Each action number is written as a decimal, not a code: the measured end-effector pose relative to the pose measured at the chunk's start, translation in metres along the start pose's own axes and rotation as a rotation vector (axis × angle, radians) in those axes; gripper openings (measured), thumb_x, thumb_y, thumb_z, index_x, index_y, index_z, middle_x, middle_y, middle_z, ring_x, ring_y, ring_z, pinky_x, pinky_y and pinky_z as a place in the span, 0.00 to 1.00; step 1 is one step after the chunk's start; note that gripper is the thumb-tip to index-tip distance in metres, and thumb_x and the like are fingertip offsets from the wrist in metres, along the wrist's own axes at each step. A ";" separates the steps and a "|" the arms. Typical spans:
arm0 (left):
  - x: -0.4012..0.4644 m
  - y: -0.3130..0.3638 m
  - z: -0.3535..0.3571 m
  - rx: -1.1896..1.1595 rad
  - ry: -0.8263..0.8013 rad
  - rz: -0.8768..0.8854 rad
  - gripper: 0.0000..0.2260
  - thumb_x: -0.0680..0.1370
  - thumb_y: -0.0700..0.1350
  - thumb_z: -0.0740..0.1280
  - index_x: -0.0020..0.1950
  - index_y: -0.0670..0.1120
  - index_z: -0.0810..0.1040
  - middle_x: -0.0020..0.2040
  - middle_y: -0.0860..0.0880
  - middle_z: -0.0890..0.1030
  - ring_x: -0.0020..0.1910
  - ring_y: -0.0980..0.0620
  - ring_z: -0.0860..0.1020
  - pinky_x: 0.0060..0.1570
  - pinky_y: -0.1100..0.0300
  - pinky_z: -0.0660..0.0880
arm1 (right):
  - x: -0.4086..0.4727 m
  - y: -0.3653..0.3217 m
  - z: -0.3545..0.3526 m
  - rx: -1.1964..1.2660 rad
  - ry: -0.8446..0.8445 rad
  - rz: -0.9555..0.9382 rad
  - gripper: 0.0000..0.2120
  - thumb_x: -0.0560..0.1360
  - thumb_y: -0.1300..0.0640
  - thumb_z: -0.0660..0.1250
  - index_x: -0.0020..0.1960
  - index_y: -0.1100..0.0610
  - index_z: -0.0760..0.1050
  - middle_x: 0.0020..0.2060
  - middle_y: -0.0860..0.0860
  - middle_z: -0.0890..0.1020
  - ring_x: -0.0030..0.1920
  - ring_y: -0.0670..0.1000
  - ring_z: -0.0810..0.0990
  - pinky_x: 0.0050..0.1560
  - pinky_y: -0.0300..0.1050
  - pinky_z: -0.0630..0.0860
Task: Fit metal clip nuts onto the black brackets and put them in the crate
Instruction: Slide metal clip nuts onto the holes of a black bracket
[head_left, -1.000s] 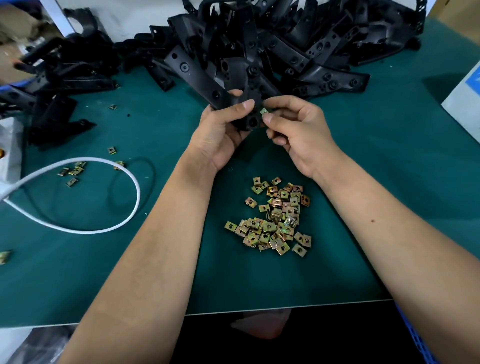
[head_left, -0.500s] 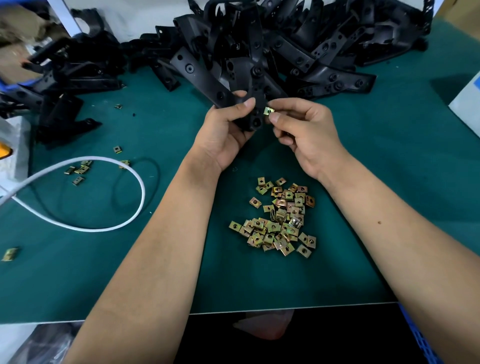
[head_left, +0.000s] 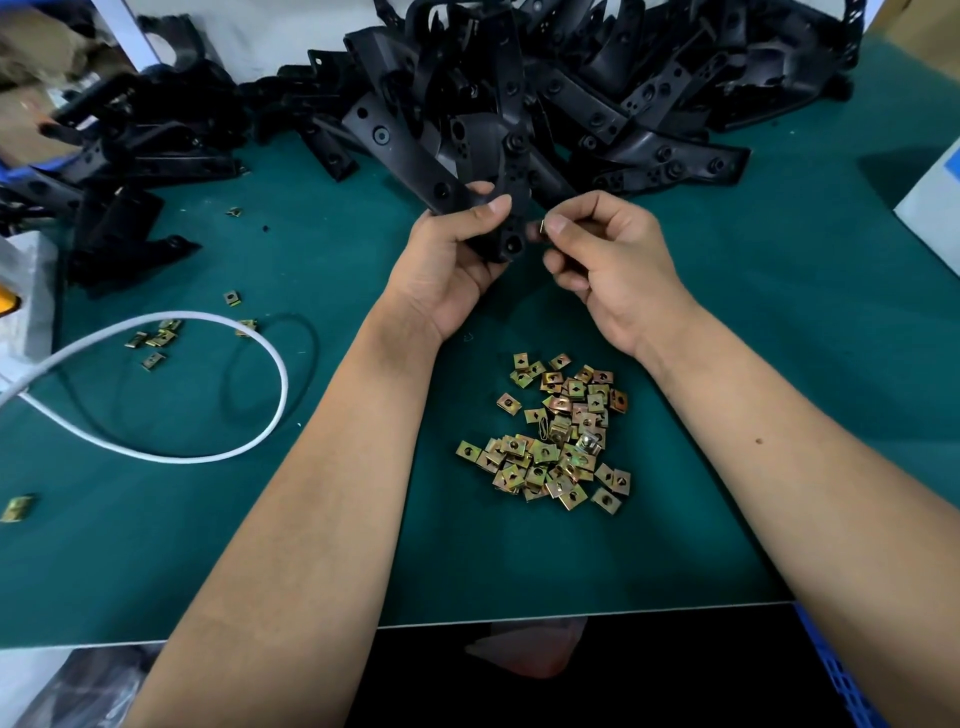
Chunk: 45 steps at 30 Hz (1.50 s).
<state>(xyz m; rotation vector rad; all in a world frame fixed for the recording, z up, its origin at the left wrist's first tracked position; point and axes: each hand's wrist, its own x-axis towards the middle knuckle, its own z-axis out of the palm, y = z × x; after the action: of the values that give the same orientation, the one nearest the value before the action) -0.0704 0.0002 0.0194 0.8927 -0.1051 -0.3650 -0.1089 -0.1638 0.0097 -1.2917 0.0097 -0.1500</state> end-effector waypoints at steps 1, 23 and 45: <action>0.000 0.000 0.000 0.005 -0.006 0.002 0.09 0.77 0.33 0.69 0.52 0.45 0.75 0.46 0.45 0.85 0.42 0.45 0.85 0.39 0.57 0.80 | 0.000 0.000 0.000 -0.003 0.004 -0.005 0.06 0.80 0.67 0.68 0.47 0.59 0.80 0.37 0.53 0.84 0.32 0.47 0.76 0.28 0.36 0.68; 0.002 -0.001 0.001 0.069 -0.001 -0.009 0.08 0.79 0.34 0.68 0.56 0.42 0.75 0.47 0.45 0.84 0.44 0.49 0.85 0.43 0.57 0.81 | 0.000 0.001 0.000 -0.053 0.001 0.006 0.06 0.77 0.67 0.72 0.49 0.58 0.83 0.34 0.51 0.83 0.30 0.46 0.72 0.31 0.36 0.69; 0.003 -0.004 0.000 0.098 -0.043 -0.034 0.11 0.78 0.32 0.69 0.57 0.44 0.76 0.52 0.45 0.84 0.51 0.48 0.83 0.53 0.52 0.80 | 0.003 -0.005 -0.006 0.076 -0.034 0.120 0.15 0.75 0.74 0.70 0.56 0.60 0.72 0.32 0.50 0.79 0.29 0.46 0.70 0.30 0.38 0.64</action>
<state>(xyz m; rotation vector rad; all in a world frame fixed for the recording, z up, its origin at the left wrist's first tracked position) -0.0688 -0.0031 0.0156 0.9849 -0.1489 -0.4133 -0.1071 -0.1714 0.0126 -1.2143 0.0520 -0.0259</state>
